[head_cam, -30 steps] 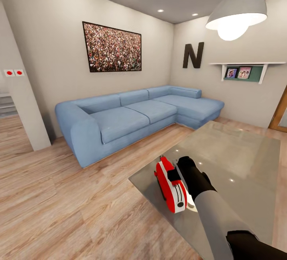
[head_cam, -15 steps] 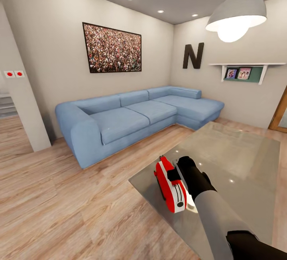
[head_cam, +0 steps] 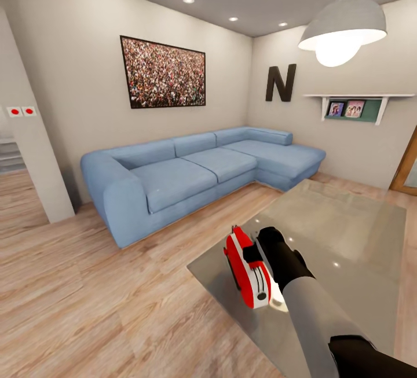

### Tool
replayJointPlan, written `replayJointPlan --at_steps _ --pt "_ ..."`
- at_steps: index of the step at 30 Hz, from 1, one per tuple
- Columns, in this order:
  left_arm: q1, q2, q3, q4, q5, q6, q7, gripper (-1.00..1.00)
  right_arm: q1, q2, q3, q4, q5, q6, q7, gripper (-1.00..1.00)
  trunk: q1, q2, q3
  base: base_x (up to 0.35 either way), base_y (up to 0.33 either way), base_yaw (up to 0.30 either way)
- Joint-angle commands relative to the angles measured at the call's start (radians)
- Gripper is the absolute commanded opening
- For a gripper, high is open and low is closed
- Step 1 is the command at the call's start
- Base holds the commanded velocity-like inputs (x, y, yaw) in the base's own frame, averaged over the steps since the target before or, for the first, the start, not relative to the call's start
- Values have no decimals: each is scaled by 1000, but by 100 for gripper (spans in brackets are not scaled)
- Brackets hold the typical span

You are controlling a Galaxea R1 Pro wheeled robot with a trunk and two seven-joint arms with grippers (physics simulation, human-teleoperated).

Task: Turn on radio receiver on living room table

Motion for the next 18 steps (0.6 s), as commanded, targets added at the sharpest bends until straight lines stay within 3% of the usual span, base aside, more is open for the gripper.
replayJointPlan --at_steps 1,18 --pt "0 0 0 0 0 0 0 100 0 0 0 0 1 -2 1 -100 -4 7 3 0 0 0" --pt "0 0 -1 17 0 -6 -1 100 0 0 8 -1 2 -55 -11 -100 -69 126 57 0 0 0"
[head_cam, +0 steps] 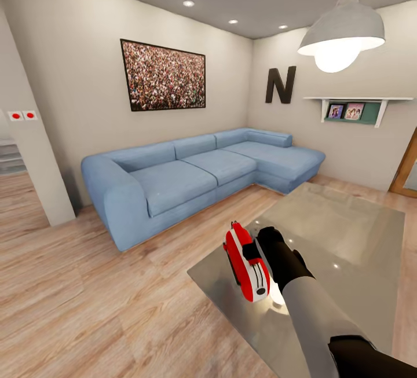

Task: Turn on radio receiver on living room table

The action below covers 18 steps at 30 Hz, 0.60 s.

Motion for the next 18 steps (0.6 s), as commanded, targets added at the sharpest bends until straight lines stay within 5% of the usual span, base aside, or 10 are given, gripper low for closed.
replayJointPlan --at_steps 1,8,18 --pt "0 0 0 1 0 -1 0 100 0 0 0 0 1 0 0 -100 -4 7 3 0 0 0" --pt "0 8 -1 3 1 -2 -3 100 0 0 1 0 1 0 0 -100 -31 56 25 -18 2 0" --pt "0 15 -3 3 2 -3 -5 100 0 0 1 0 1 -2 0 -100 -69 126 57 -244 86 0"
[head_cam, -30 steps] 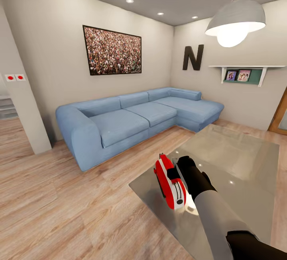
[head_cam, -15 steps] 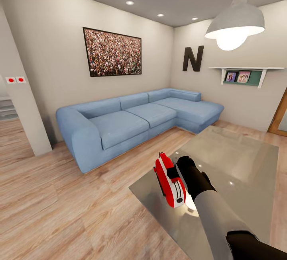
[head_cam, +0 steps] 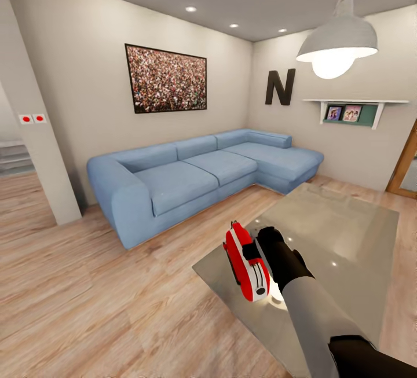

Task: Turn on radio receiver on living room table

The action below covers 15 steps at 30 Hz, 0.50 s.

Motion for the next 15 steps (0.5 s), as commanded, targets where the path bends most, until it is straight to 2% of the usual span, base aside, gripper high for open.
replayJointPlan --at_steps 1,15 --pt "0 0 0 0 0 0 0 100 0 0 0 0 4 0 1 -100 -4 7 3 -124 45 0" --pt "0 -1 -1 0 0 0 0 100 0 0 0 0 4 -2 1 -100 -58 105 47 -18 6 0"
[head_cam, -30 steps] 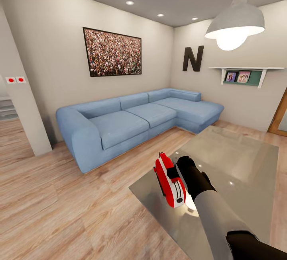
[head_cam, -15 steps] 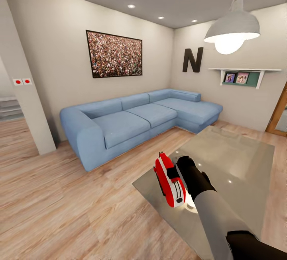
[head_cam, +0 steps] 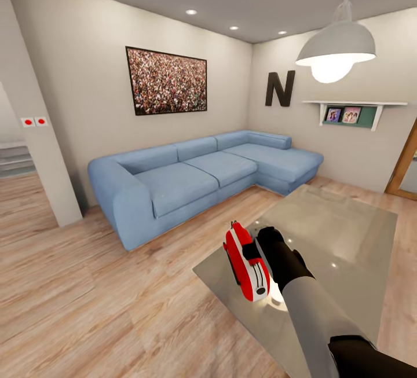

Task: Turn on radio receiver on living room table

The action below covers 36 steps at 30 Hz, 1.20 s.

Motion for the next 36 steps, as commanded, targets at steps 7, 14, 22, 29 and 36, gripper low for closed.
replayJointPlan --at_steps 7,14,22,29,36 --pt "0 0 0 0 0 0 0 100 0 0 0 0 0 0 1 -100 -27 49 22 0 0 0" --pt "-1 0 0 0 0 0 0 100 0 0 0 0 0 0 1 -100 -54 98 44 0 0 0" --pt "0 0 0 0 0 0 0 100 0 0 -2 1 1 -56 0 -100 -84 154 69 0 0 0" --pt "0 0 0 0 0 1 -2 100 0 0 -3 2 3 -67 -1 -100 -92 168 75 0 0 0" --pt "0 1 0 0 0 1 -2 100 0 0 -1 1 4 -80 -1 -100 -92 168 75 0 0 0"
